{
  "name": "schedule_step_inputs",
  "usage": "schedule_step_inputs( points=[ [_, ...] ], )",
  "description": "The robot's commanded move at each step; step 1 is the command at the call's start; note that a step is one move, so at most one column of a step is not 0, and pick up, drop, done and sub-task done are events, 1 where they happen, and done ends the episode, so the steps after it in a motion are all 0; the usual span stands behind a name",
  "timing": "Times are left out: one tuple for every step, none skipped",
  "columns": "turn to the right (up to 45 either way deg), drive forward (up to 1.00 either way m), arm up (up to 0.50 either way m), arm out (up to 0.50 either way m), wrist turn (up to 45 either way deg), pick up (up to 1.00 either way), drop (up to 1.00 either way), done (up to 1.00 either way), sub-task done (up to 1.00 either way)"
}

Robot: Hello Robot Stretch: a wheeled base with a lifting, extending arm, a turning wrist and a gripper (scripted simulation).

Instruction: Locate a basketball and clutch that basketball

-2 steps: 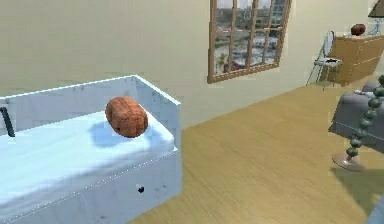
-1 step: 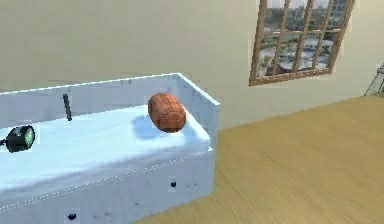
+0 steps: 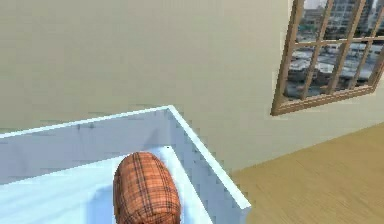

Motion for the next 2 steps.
schedule_step_inputs(
  points=[
    [45.0, 0.0, 0.0, 0.0, 0.0, 0.0, 0.0, 0.0, 0.0],
    [9.0, 0.0, 0.0, 0.0, 0.0, 0.0, 0.0, 0.0, 0.0]
  ],
)
